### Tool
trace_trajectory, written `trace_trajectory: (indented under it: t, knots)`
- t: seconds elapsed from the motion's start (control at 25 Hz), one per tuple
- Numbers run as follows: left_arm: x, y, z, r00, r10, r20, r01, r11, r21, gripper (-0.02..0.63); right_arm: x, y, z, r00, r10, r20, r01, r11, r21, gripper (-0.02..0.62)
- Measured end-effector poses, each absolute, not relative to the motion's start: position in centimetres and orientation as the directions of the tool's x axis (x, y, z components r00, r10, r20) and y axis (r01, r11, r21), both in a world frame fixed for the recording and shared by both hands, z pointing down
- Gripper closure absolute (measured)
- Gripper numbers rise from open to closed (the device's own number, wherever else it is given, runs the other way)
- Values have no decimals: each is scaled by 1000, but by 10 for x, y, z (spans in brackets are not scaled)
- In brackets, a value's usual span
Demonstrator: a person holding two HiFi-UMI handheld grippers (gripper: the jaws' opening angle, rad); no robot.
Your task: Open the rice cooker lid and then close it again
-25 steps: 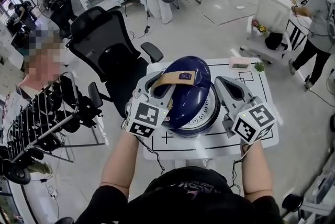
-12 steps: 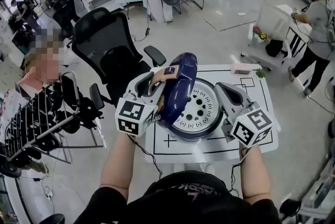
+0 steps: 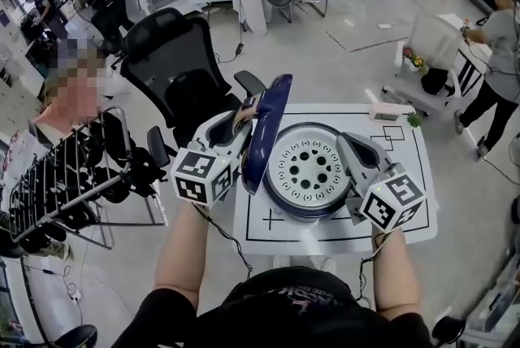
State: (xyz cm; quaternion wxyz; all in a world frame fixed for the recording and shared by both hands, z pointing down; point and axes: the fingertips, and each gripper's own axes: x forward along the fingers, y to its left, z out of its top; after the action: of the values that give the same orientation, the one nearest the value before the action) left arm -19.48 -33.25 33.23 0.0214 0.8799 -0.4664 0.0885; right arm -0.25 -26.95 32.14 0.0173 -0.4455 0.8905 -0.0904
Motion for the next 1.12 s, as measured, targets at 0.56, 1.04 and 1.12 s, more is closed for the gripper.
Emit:
trace_trajectory:
  t: [0.56,1.04,1.12]
  knots:
    - [-238,-341,345,534,-825,184,-843,-535,46,480,-33,-276,326,-624,-779,54,-774,607,-180,594]
    - [-244,-341,346,512,-841,176,-855,-518,17,467,-42,-278,330,-623,-780,64,-775,604,-184,595]
    - [-245,-341,346,496,-851,172,-864,-504,-1,454,-42,-277,332,-623,-780,66,-775,604,-184,594]
